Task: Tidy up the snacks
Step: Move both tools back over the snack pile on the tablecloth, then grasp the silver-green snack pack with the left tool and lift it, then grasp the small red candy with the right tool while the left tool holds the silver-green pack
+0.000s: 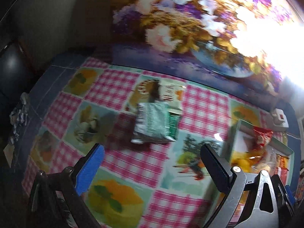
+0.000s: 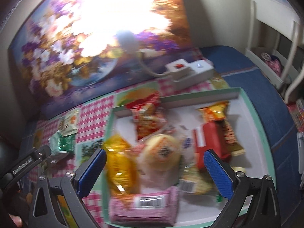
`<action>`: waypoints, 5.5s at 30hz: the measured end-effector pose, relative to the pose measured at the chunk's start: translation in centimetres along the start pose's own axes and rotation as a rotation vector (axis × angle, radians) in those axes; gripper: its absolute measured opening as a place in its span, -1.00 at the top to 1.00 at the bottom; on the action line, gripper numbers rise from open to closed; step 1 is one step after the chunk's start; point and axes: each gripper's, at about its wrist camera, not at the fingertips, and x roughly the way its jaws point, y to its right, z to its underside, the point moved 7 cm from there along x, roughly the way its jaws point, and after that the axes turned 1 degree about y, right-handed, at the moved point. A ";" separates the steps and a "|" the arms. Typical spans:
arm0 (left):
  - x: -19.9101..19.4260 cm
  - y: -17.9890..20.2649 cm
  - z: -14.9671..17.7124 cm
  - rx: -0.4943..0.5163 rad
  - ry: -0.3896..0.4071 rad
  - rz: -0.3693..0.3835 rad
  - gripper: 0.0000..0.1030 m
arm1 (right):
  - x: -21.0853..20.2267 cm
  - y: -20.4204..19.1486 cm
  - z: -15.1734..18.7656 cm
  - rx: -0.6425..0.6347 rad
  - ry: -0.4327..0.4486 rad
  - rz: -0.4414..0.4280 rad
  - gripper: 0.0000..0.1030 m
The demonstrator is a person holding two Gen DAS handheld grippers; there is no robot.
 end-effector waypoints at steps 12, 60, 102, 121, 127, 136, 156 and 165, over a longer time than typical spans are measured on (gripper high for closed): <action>0.7 -5.6 -0.5 -0.100 -0.018 -0.017 -0.96 | 0.9 -4.6 1.2 -0.084 -0.039 -0.067 -1.00; 7.7 -2.1 -2.4 -0.072 -0.045 0.254 -0.91 | 6.9 -13.4 0.2 -0.323 0.040 0.002 -1.00; 7.1 -2.8 -2.6 -0.132 -0.053 0.379 -0.15 | 6.4 -14.1 0.2 -0.336 0.056 0.008 -1.00; 7.7 0.0 -1.9 -0.023 -0.058 0.336 0.02 | 6.2 -12.1 -0.6 -0.293 0.058 0.032 -1.00; 6.7 -1.2 -2.6 -0.064 -0.036 0.371 0.03 | 5.8 -12.3 -0.8 -0.296 0.075 0.027 -1.00; 5.7 -5.8 -3.6 -0.171 0.004 0.322 0.03 | 5.0 -15.9 -0.3 -0.378 0.111 -0.034 -1.00; 8.2 -16.4 -1.7 -0.308 -0.032 0.072 0.03 | 9.0 -24.3 7.2 -0.414 -0.018 -0.192 -0.61; 9.2 -16.9 -1.0 -0.339 -0.060 0.103 0.03 | 10.5 -26.0 8.1 -0.409 -0.014 -0.168 -0.24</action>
